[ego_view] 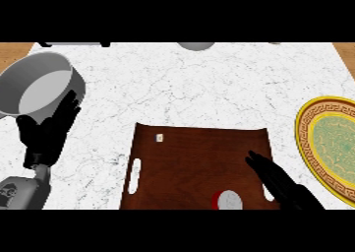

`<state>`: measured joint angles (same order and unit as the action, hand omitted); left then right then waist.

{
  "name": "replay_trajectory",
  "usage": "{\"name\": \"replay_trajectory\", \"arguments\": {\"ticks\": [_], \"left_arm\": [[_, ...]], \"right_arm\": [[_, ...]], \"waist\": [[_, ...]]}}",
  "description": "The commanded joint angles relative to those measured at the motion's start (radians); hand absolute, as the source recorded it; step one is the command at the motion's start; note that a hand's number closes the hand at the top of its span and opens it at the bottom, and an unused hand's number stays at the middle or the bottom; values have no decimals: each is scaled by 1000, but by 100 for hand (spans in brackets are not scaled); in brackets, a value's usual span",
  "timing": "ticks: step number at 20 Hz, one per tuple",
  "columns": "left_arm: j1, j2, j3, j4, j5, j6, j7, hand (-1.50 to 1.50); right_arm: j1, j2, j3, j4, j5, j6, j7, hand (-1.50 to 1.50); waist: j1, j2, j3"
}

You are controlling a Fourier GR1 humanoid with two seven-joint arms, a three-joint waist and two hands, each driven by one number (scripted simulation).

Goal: Pick the can from the tray and place it in the plate

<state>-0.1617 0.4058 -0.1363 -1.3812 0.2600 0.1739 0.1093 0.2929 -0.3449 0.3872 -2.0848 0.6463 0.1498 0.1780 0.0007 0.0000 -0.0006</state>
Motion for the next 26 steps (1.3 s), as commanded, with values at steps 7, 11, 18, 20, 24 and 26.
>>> {"name": "replay_trajectory", "arguments": {"ticks": [7,11,18,20,24,26], "left_arm": [[12,-75,0,-6,-77,26,-12,0],[18,-81,55,53,-69,-41,-48,0],[-29,-97,101,45,-100,-58,5,0],[-10,-73,137,15,-96,-104,25,0],[-20,-128,121,-1,-144,-81,51,0],[3,-109,147,40,-134,-134,-16,0]], "right_arm": [[-109,49,105,49,149,162,225,-150],[-71,57,125,46,173,176,225,-150],[-235,210,164,169,239,211,339,-150],[-171,143,127,149,238,206,278,-150],[-170,150,136,218,278,169,237,-150],[-224,150,88,266,254,208,223,-150]], "waist": [[0,0,0],[-4,0,0],[-1,0,0],[-2,0,1],[-3,0,1],[-2,0,1]]}}
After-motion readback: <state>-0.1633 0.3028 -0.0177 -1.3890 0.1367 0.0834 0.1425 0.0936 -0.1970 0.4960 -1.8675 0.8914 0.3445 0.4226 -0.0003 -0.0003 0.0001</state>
